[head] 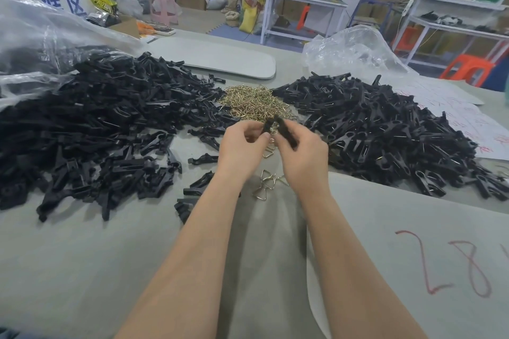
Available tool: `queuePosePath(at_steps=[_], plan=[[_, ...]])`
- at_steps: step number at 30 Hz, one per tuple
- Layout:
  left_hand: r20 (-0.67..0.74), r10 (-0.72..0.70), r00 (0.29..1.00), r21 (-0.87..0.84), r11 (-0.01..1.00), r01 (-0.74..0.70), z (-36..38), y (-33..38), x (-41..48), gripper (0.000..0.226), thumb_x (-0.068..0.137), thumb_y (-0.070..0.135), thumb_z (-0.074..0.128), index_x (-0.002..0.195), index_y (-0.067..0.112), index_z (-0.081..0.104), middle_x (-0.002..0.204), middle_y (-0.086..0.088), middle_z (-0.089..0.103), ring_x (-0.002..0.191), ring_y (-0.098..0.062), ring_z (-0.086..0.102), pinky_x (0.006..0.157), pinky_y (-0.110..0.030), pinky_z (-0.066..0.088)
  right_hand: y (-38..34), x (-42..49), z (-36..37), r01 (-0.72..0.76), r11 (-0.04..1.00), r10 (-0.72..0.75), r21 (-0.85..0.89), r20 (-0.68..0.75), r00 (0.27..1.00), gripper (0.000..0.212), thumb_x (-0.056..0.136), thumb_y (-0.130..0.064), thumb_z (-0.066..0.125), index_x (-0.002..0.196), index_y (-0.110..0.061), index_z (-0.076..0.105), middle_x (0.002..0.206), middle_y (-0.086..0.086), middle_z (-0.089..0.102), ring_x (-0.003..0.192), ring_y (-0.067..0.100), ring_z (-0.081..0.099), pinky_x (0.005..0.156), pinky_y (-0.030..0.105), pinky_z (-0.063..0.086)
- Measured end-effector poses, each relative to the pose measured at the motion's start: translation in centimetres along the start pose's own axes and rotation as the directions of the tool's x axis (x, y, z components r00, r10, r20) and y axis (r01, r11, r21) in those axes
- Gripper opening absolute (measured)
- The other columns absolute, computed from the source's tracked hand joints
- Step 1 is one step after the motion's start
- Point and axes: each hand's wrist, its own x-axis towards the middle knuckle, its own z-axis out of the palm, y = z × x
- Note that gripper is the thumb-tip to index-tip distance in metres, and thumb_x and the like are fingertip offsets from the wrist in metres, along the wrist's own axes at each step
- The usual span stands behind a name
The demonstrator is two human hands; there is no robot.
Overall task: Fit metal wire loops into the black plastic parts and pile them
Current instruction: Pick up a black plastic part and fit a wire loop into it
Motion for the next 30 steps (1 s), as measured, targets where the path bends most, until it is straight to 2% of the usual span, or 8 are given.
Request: queuePosePath(at_steps=[3, 7, 12, 14, 18, 23, 27, 30], plan=[[-0.019, -0.014, 1.000, -0.012, 1.000, 0.013, 0.0, 0.1, -0.1, 0.016, 0.088, 0.012, 0.063, 0.103, 0.014, 0.067, 0.090, 0.003, 0.067, 0.090, -0.014, 0.063, 0.086, -0.026, 0.050, -0.2, -0.3, 1.0, 0.091, 0.980, -0.074, -0.174, 0.102, 0.992, 0.031, 0.093, -0.007, 0.047, 0.121, -0.011, 0.060, 0.104, 0.009, 0.067, 0.096, 0.026, 0.060, 0.081, 0.029, 0.040], [-0.008, -0.025, 1.000, -0.149, 0.989, 0.023, -0.1, 0.6, -0.4, 0.016, 0.091, 0.007, 0.059, 0.101, 0.017, 0.066, 0.097, -0.004, 0.070, 0.097, -0.018, 0.066, 0.095, -0.039, 0.050, -0.1, -0.1, 1.6, 0.089, 0.947, -0.033, -0.310, 0.181, 0.983, 0.041, 0.099, -0.012, 0.034, 0.138, -0.007, 0.041, 0.123, 0.014, 0.054, 0.112, 0.030, 0.049, 0.089, 0.032, 0.034], [0.021, -0.014, 1.000, -0.168, 0.986, 0.017, 0.0, 0.7, -0.4, 0.022, 0.094, 0.008, 0.054, 0.113, 0.007, 0.065, 0.106, -0.006, 0.069, 0.102, -0.018, 0.064, 0.096, -0.040, 0.050, -0.4, -0.2, 1.0, 0.082, 0.955, -0.054, -0.285, 0.102, 0.993, 0.027, 0.096, -0.007, 0.039, 0.114, -0.002, 0.058, 0.104, 0.016, 0.058, 0.097, 0.032, 0.052, 0.070, 0.025, 0.025], [0.013, -0.013, 1.000, -0.168, 0.986, 0.015, 0.1, 0.6, -0.2, 0.016, 0.092, 0.007, 0.058, 0.105, 0.012, 0.064, 0.101, -0.002, 0.068, 0.099, -0.015, 0.064, 0.094, -0.036, 0.051, -0.5, -0.2, 1.1, 0.070, 0.956, -0.042, -0.285, 0.106, 0.994, 0.028, 0.097, -0.010, 0.038, 0.117, -0.002, 0.057, 0.107, 0.015, 0.059, 0.100, 0.032, 0.052, 0.076, 0.028, 0.029], [-0.044, 0.010, 0.999, -0.112, 0.994, -0.015, 0.0, 0.2, -0.1, 0.016, 0.088, 0.010, 0.063, 0.096, 0.022, 0.057, 0.089, 0.014, 0.061, 0.084, 0.002, 0.058, 0.078, -0.014, 0.048, -0.8, -0.3, 1.6, 0.094, 0.949, -0.043, -0.300, 0.169, 0.985, 0.038, 0.101, -0.018, 0.030, 0.133, -0.006, 0.048, 0.122, 0.012, 0.058, 0.113, 0.027, 0.051, 0.094, 0.034, 0.036], [-0.041, -0.053, 0.998, -0.143, 0.989, 0.047, 0.2, 0.3, -0.3, 0.021, 0.083, 0.007, 0.066, 0.084, 0.023, 0.053, 0.091, -0.001, 0.064, 0.089, -0.020, 0.063, 0.089, -0.037, 0.052, -1.1, -0.5, 0.8, 0.018, 0.998, -0.020, -0.057, -0.026, 0.999, 0.022, 0.095, -0.009, 0.048, 0.105, -0.006, 0.068, 0.090, 0.009, 0.069, 0.079, 0.020, 0.057, 0.072, 0.024, 0.039], [-0.072, -0.071, 0.995, -0.173, 0.983, 0.058, 0.1, 0.4, -0.3, 0.022, 0.082, 0.006, 0.067, 0.081, 0.025, 0.055, 0.096, -0.008, 0.066, 0.093, -0.028, 0.065, 0.089, -0.041, 0.052, -0.8, -0.2, 0.3, -0.054, 0.998, 0.051, -0.032, -0.106, 0.993, 0.027, 0.094, -0.010, 0.051, 0.116, -0.008, 0.066, 0.106, 0.007, 0.071, 0.098, 0.021, 0.061, 0.092, 0.031, 0.044], [-0.037, -0.090, 0.995, -0.243, 0.967, 0.078, 0.1, 0.4, -0.3, 0.018, 0.084, 0.006, 0.068, 0.082, 0.021, 0.058, 0.088, -0.006, 0.064, 0.085, -0.024, 0.062, 0.086, -0.035, 0.052, -0.8, -0.3, 0.6, -0.024, 0.998, 0.020, -0.054, -0.082, 0.996, 0.029, 0.094, -0.009, 0.052, 0.120, -0.010, 0.064, 0.108, 0.010, 0.068, 0.100, 0.025, 0.060, 0.093, 0.037, 0.044]])
